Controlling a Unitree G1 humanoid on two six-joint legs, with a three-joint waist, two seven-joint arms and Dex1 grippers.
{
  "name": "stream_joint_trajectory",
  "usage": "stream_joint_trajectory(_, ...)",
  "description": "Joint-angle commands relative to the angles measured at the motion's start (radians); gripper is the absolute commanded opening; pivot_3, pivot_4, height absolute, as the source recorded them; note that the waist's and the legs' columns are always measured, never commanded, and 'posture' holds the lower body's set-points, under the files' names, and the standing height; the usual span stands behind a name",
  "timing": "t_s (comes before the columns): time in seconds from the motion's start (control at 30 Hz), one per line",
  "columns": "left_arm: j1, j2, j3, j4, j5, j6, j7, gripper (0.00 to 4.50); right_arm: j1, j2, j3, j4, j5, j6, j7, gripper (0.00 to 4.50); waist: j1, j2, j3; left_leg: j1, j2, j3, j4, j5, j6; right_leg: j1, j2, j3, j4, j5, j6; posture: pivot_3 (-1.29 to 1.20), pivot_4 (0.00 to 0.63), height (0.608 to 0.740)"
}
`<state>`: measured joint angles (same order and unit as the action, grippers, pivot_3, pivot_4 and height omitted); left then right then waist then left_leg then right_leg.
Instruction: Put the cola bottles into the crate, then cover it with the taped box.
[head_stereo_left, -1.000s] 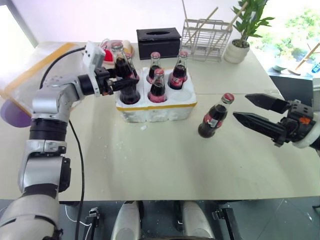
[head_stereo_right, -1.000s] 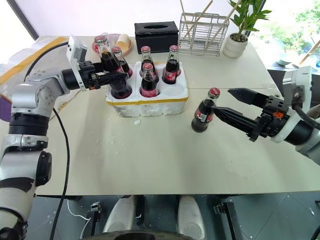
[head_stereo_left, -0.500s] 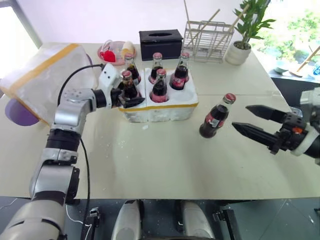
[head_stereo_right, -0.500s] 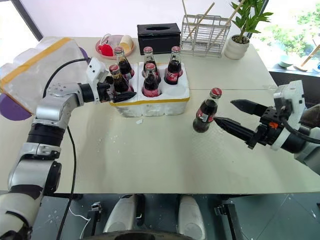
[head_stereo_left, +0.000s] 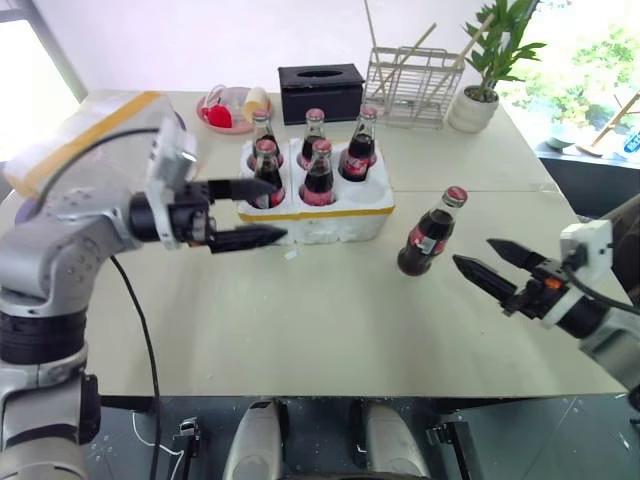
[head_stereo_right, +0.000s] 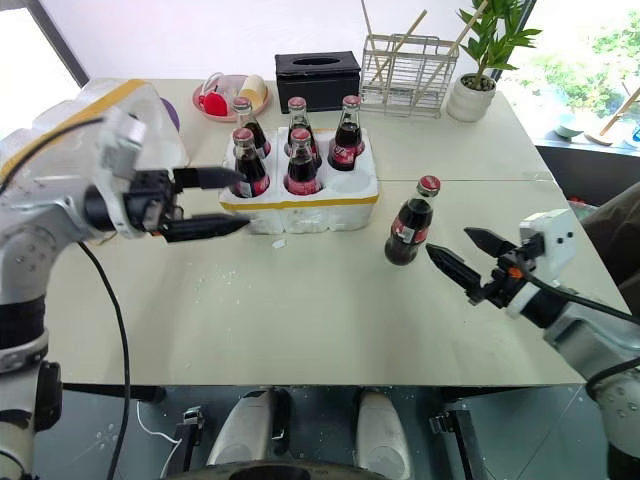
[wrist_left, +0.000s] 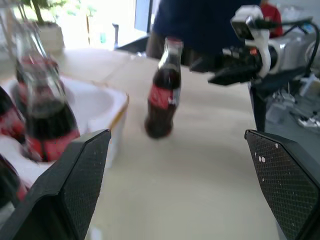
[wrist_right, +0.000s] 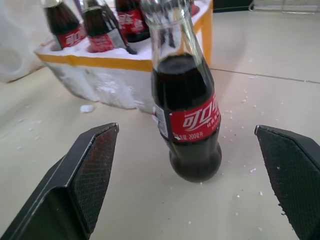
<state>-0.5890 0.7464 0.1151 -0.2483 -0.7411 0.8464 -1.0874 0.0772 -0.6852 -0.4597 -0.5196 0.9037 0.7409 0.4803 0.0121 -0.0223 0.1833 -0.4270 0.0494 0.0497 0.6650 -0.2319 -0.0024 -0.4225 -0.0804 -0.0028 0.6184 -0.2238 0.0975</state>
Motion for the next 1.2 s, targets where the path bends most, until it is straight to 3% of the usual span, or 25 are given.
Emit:
stream_joint_trajectory(0.03, -0.018, -0.017, -0.015, -0.033, 0.018, -0.034, 0.045, 4.49, -0.039, 0.016, 0.045, 0.022, -0.049, -0.051, 0.017, 4.50, -0.001, 0.000, 0.000, 0.000, 0.000, 0.000, 0.000, 0.000, 0.000, 0.000, 0.000, 0.000, 0.000, 0.000, 0.000, 0.00, 0.150, 0.740)
stream_joint_trajectory(0.5, -0.020, -0.063, -0.072, -0.052, 0.025, -0.059, 0.074, 4.49, -0.308, 0.124, 0.278, 0.300, -0.234, -0.147, 0.084, 4.50, -0.003, 0.001, 0.000, 0.000, 0.000, 0.001, -0.002, 0.000, 0.000, -0.001, 0.001, 0.001, 0.000, 0.000, 0.000, 0.00, 0.150, 0.740)
stream_joint_trajectory(0.6, -0.026, -0.059, -0.065, -0.053, 0.018, -0.054, 0.077, 4.50, -0.333, 0.123, 0.273, 0.329, -0.247, -0.138, 0.080, 3.72, -0.002, 0.001, 0.000, 0.000, 0.000, 0.001, -0.002, 0.000, 0.000, -0.002, 0.001, 0.001, 0.000, 0.000, 0.000, 0.00, 0.150, 0.740)
stream_joint_trajectory(0.67, -0.023, -0.055, -0.057, -0.052, 0.017, -0.054, 0.081, 4.50, -0.339, 0.114, 0.243, 0.302, -0.224, -0.127, 0.086, 2.91, -0.002, 0.001, 0.000, 0.000, 0.000, 0.001, -0.002, 0.000, 0.000, -0.002, 0.001, 0.001, 0.000, 0.000, 0.000, 0.00, 0.150, 0.740)
stream_joint_trajectory(0.7, -0.020, -0.053, -0.054, -0.054, 0.016, -0.053, 0.085, 4.50, -0.343, 0.111, 0.224, 0.282, -0.203, -0.116, 0.086, 2.86, -0.002, 0.001, 0.000, 0.000, 0.000, 0.001, -0.002, 0.000, 0.000, -0.002, 0.001, 0.001, 0.000, 0.000, 0.000, 0.00, 0.150, 0.740)
stream_joint_trajectory(0.93, 0.007, -0.044, -0.021, -0.065, -0.011, -0.039, 0.115, 4.50, -0.497, 0.056, 0.116, 0.121, 0.092, 0.030, 0.110, 2.85, -0.009, 0.007, 0.005, -0.001, 0.000, 0.002, -0.002, 0.000, 0.000, -0.003, 0.001, 0.001, 0.001, 0.000, 0.001, 0.00, 0.150, 0.740)
stream_joint_trajectory(1.2, 0.000, -0.035, -0.008, -0.028, 0.007, -0.069, 0.142, 4.50, -0.872, 0.126, 0.282, 0.359, -0.062, 0.002, 0.061, 2.85, -0.025, 0.006, 0.004, -0.001, 0.000, 0.002, -0.003, 0.000, 0.000, -0.004, 0.002, 0.001, 0.002, 0.000, 0.000, 0.00, 0.150, 0.740)
